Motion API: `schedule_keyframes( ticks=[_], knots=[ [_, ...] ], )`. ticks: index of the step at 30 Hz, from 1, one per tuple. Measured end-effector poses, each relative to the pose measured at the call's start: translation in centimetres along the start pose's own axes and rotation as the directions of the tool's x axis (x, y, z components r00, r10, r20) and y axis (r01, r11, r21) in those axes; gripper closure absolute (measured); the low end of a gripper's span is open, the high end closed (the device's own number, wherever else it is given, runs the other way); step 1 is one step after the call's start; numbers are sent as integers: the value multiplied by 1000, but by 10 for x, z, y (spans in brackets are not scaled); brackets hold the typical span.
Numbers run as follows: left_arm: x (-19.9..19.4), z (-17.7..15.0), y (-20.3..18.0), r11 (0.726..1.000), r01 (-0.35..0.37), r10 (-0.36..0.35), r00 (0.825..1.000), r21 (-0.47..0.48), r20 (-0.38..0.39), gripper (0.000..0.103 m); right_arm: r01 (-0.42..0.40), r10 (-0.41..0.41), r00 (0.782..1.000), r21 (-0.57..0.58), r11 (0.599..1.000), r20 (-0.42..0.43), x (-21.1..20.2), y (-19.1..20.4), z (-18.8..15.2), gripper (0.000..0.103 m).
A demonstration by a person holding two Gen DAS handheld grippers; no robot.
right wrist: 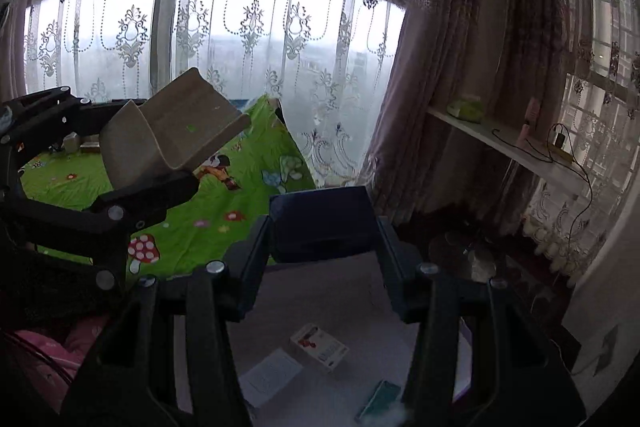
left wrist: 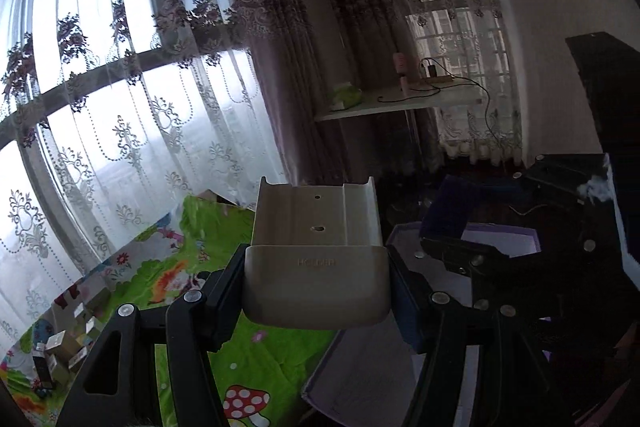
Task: Organize rigid objects
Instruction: 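Carry the holder and blue box to the storage box and release both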
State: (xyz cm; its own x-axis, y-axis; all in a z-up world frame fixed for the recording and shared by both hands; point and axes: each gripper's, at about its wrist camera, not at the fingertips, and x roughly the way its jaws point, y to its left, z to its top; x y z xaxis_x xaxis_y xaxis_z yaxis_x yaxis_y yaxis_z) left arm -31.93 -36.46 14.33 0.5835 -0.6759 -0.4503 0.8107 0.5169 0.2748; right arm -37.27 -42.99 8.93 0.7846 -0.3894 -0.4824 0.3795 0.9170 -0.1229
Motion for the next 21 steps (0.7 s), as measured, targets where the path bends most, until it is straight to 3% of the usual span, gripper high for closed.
schedule_keyframes(
  ticks=[2,4,8,15,21],
  knots=[
    [13,-1,-4,998,57,-58,996,-9,-65,39,13,-13,997,-4,1000,-80,7,-8,-9,47],
    [29,-4,-9,993,115,-117,981,-22,-154,39,21,-20,989,9,1000,-148,14,-18,-17,47],
    [63,-18,-14,965,224,-258,906,-138,-335,39,24,-2,958,72,997,-287,37,-39,-37,47],
    [95,-37,-16,940,259,-334,829,-222,-448,39,68,-6,910,135,989,-415,59,-64,-63,47],
    [114,-49,-25,926,282,-374,771,-250,-515,39,87,-18,892,132,988,-452,64,-71,-69,47]
  ],
)
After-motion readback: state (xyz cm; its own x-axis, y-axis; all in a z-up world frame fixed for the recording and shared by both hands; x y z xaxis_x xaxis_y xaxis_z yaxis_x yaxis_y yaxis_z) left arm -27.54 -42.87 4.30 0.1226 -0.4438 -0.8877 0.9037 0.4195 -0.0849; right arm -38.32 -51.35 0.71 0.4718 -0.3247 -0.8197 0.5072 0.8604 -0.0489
